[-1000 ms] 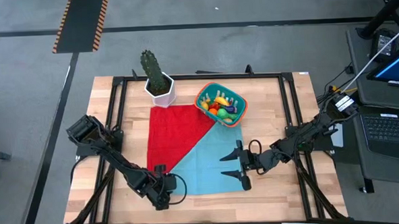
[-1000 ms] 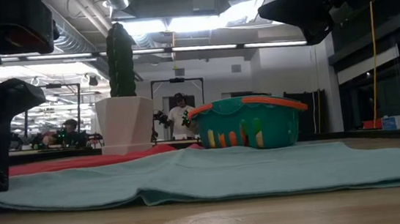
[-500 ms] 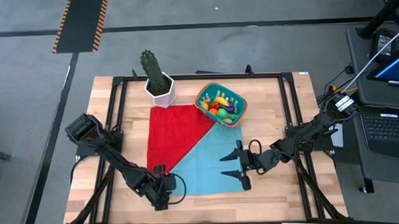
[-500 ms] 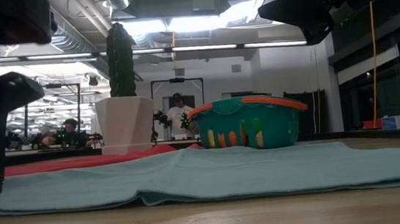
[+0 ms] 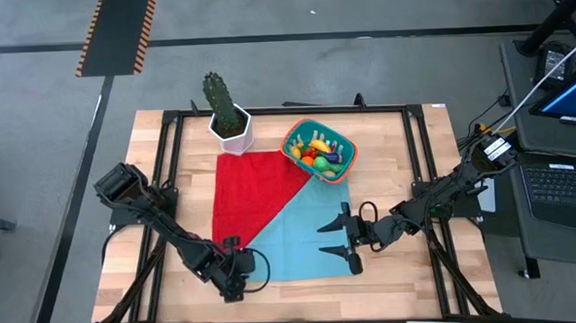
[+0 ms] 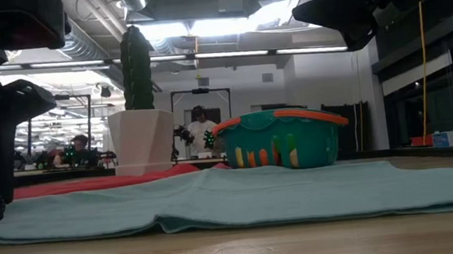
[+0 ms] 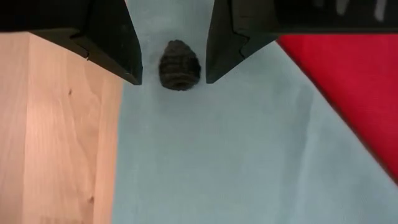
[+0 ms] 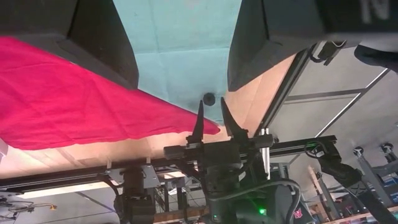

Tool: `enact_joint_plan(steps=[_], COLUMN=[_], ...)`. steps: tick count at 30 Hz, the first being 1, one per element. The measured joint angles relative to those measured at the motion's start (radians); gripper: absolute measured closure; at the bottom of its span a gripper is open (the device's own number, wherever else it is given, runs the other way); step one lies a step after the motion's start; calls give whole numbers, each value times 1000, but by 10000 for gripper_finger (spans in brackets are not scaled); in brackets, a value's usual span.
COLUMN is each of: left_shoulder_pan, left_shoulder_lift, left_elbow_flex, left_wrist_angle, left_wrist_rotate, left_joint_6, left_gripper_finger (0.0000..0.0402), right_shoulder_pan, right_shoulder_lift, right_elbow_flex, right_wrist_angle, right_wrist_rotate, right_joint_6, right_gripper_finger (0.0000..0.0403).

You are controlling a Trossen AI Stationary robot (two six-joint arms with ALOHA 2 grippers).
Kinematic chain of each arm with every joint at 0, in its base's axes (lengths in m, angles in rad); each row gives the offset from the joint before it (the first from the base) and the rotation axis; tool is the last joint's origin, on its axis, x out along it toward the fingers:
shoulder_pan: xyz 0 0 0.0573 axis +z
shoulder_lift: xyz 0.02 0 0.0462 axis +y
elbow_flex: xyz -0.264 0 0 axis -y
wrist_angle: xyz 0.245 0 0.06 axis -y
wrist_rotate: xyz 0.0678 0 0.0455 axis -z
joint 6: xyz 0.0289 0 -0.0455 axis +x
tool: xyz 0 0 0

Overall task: Pick and placing Produce into tupperware
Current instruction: Put the blackberry into the blue basket

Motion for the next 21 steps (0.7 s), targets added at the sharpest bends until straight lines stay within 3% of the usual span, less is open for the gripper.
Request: enact_joint_plan(steps=[21], left_shoulder_pan=[0], left_shoulder_lift=[0], left_elbow_flex=[0], left_wrist_angle=[-17], left_wrist_rotate=[0], left_joint_6=[6], left_gripper_finger=[253], right_shoulder_pan=[0], right_shoulder_lift=[0], right_elbow_flex=[0], right_wrist_angle=[0], right_wrist_rotate=[0], right_joint_6=[0], right_gripper_finger=[155])
